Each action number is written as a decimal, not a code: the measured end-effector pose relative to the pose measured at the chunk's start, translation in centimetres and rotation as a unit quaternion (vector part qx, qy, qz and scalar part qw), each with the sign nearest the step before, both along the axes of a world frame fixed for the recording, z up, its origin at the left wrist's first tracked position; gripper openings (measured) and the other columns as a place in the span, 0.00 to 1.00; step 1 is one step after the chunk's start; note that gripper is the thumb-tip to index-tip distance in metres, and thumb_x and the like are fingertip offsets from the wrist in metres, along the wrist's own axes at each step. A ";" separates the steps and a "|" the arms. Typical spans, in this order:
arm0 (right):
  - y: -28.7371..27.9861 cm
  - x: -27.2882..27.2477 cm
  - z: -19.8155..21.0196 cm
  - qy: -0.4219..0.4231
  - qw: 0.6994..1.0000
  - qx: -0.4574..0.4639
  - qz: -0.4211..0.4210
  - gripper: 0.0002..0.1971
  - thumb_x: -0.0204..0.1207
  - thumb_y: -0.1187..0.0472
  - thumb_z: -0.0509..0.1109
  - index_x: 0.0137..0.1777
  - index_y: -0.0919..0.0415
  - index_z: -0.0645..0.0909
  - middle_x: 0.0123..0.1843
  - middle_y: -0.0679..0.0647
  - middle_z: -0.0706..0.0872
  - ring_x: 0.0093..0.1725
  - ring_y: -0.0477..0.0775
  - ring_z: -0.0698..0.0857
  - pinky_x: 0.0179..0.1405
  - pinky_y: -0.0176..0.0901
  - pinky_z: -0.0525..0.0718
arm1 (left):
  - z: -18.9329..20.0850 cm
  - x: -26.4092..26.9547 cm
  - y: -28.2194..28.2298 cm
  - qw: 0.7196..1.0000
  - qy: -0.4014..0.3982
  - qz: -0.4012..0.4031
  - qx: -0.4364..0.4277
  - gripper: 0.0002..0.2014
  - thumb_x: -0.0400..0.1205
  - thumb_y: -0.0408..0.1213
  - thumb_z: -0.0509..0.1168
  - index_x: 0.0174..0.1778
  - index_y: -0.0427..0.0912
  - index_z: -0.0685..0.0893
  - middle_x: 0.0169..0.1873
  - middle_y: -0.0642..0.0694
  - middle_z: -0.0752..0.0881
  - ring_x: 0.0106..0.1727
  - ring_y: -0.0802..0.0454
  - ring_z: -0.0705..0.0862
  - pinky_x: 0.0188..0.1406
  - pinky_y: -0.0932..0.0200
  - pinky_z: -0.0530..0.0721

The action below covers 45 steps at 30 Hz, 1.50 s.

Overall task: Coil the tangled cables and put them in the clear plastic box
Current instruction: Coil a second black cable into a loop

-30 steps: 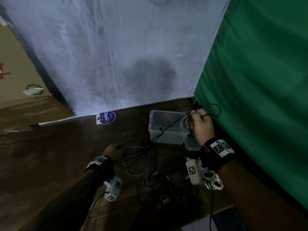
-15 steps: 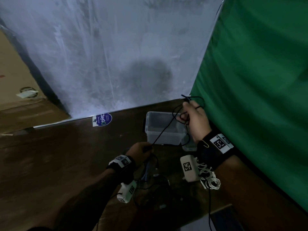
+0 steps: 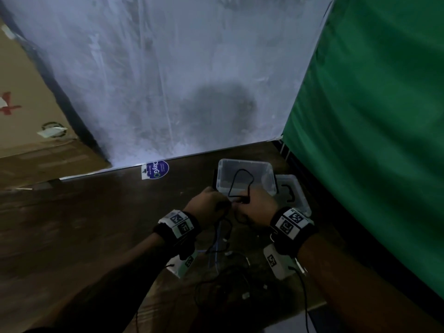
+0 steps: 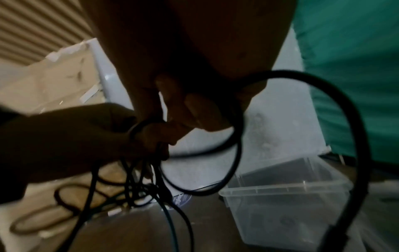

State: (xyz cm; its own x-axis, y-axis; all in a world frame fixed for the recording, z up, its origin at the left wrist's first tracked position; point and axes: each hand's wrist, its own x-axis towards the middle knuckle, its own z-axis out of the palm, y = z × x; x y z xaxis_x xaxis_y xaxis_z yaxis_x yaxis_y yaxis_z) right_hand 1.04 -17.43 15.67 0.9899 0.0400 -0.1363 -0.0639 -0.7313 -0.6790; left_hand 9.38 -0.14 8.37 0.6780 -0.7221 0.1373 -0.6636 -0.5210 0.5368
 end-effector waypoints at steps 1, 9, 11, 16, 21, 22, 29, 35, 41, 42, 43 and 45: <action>-0.3 0.1 0.1 -0.004 1.000 -0.014 -0.012 0.03 0.80 0.59 0.71 0.48 0.55 0.87 0.36 0.43 0.84 0.35 0.37 0.80 0.36 0.33 0.78 | -0.4 0.2 0.2 1.000 0.013 0.009 -0.020 0.15 0.77 0.48 0.67 0.56 0.49 0.87 0.53 0.49 0.83 0.54 0.52 0.79 0.54 0.57 0.81; -2.6 0.5 -0.1 -0.062 0.991 0.052 -0.104 0.12 0.84 0.57 0.67 0.37 0.48 0.80 0.31 0.44 0.81 0.32 0.40 0.79 0.30 0.32 0.72 | -1.8 0.4 2.1 0.970 0.202 0.082 -0.105 0.12 0.76 0.34 0.74 0.54 0.49 0.85 0.46 0.50 0.89 0.47 0.55 0.87 0.50 0.55 0.87; -2.7 0.6 -0.2 -0.075 0.987 0.075 -0.123 0.09 0.84 0.59 0.67 0.41 0.52 0.82 0.32 0.43 0.81 0.32 0.40 0.79 0.31 0.31 0.72 | -1.9 0.7 2.3 0.979 0.164 0.080 -0.089 0.10 0.77 0.34 0.72 0.54 0.48 0.85 0.47 0.50 0.88 0.49 0.53 0.87 0.51 0.56 0.85; -2.9 0.7 0.1 -0.090 0.983 0.085 -0.134 0.07 0.84 0.60 0.65 0.47 0.58 0.84 0.32 0.42 0.80 0.34 0.37 0.78 0.29 0.23 0.72 | -2.3 1.1 2.5 0.961 0.195 0.150 -0.125 0.04 0.82 0.35 0.68 0.44 0.43 0.88 0.38 0.48 0.89 0.36 0.62 0.84 0.40 0.62 0.81; -3.4 0.4 -0.4 -0.071 0.981 0.088 -0.159 0.08 0.84 0.58 0.65 0.44 0.54 0.83 0.31 0.44 0.80 0.34 0.42 0.79 0.34 0.39 0.73 | -3.5 1.7 4.6 0.867 0.302 0.310 -0.246 0.09 0.81 0.36 0.69 0.35 0.48 0.87 0.27 0.49 0.85 0.29 0.55 0.81 0.29 0.62 0.79; -3.4 0.5 -0.4 -0.069 0.981 0.086 -0.162 0.08 0.84 0.58 0.65 0.44 0.54 0.83 0.31 0.44 0.80 0.34 0.44 0.79 0.36 0.39 0.72 | -3.5 1.8 4.8 0.856 0.306 0.329 -0.255 0.07 0.82 0.36 0.69 0.37 0.45 0.86 0.28 0.47 0.84 0.27 0.56 0.81 0.25 0.64 0.80; -2.6 1.0 0.1 -0.069 0.979 0.122 -0.145 0.08 0.85 0.59 0.65 0.44 0.53 0.82 0.34 0.48 0.83 0.35 0.45 0.82 0.32 0.36 0.78 | -3.5 2.7 5.1 0.840 0.331 0.367 -0.225 0.12 0.74 0.45 0.76 0.40 0.40 0.86 0.30 0.41 0.86 0.31 0.46 0.85 0.30 0.53 0.86; -1.5 1.2 0.0 -0.017 0.949 0.301 -0.095 0.11 0.87 0.60 0.62 0.57 0.67 0.81 0.57 0.66 0.88 0.56 0.58 0.86 0.47 0.51 0.88 | -2.1 1.1 3.5 0.879 0.225 0.344 -0.243 0.35 0.76 0.45 0.73 0.77 0.39 0.69 0.69 0.43 0.74 0.67 0.48 0.76 0.67 0.54 0.76; -0.4 1.3 0.8 -0.001 0.939 0.340 -0.045 0.08 0.86 0.57 0.62 0.54 0.58 0.81 0.55 0.54 0.92 0.59 0.54 0.89 0.62 0.56 0.84 | -0.1 -2.3 0.4 0.972 0.187 0.016 -0.143 0.28 0.75 0.32 0.65 0.70 0.57 0.74 0.69 0.45 0.80 0.69 0.55 0.77 0.69 0.59 0.75; -0.5 1.1 1.2 -0.002 0.935 0.354 -0.039 0.10 0.86 0.56 0.62 0.56 0.61 0.81 0.54 0.55 0.92 0.60 0.56 0.89 0.63 0.55 0.84 | 0.0 -2.5 -0.2 0.969 0.204 -0.002 -0.139 0.25 0.75 0.34 0.65 0.66 0.63 0.76 0.66 0.49 0.83 0.66 0.54 0.81 0.67 0.57 0.78; -0.6 1.0 1.5 -0.004 0.927 0.374 -0.037 0.12 0.86 0.57 0.61 0.57 0.65 0.81 0.53 0.57 0.92 0.59 0.57 0.89 0.61 0.53 0.84 | -0.1 -2.6 -0.5 0.969 0.210 -0.007 -0.128 0.23 0.76 0.35 0.65 0.62 0.67 0.78 0.62 0.52 0.85 0.64 0.54 0.83 0.65 0.56 0.80; -0.9 0.8 1.9 -0.010 0.898 0.435 -0.066 0.11 0.87 0.61 0.60 0.53 0.67 0.82 0.46 0.58 0.92 0.51 0.57 0.90 0.53 0.46 0.85 | -0.5 -2.3 -0.7 0.969 0.212 0.006 -0.130 0.16 0.77 0.35 0.68 0.55 0.63 0.83 0.56 0.51 0.87 0.59 0.52 0.85 0.61 0.54 0.83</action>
